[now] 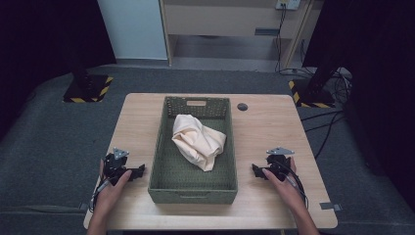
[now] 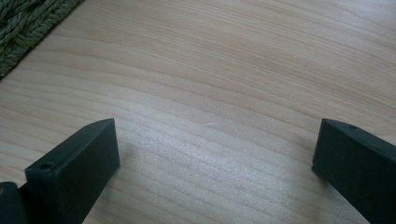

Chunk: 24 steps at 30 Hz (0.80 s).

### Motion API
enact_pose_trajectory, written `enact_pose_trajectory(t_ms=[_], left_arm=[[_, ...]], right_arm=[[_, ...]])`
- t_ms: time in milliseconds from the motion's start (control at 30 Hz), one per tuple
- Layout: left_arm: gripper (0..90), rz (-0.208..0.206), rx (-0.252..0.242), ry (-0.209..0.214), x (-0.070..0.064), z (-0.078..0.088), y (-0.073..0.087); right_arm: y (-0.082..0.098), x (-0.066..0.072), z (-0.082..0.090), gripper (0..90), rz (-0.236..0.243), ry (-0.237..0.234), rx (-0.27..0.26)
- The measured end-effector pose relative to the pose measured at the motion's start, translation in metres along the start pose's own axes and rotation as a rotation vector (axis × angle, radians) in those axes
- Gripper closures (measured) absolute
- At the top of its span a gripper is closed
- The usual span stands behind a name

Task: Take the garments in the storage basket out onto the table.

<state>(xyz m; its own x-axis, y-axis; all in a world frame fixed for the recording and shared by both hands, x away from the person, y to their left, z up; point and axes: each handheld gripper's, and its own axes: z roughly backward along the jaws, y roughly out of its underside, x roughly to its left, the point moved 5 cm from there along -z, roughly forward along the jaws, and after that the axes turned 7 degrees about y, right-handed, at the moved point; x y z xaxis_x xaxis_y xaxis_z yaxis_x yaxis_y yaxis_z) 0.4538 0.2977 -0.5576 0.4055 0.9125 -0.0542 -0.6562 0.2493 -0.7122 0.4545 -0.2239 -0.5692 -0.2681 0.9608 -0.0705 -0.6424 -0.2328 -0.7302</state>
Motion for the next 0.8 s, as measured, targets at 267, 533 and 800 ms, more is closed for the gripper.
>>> enact_pose_trajectory(t_ms=[267, 533, 800], left_arm=[[0.0, 0.000, 0.000, 0.000, 0.000, 0.000, 0.000], [0.0, 0.000, 0.000, 0.000, 0.000, 0.000, 0.000], [0.0, 0.000, 0.000, 0.000, 0.000, 0.000, 0.000]], right_arm=[[0.001, 0.000, 0.001, 0.9, -0.002, -0.005, 0.000], [0.002, 0.001, 0.010, 2.7, 0.005, -0.017, -0.008], [-0.002, 0.001, 0.022, 2.9, 0.016, -0.016, -0.030]])
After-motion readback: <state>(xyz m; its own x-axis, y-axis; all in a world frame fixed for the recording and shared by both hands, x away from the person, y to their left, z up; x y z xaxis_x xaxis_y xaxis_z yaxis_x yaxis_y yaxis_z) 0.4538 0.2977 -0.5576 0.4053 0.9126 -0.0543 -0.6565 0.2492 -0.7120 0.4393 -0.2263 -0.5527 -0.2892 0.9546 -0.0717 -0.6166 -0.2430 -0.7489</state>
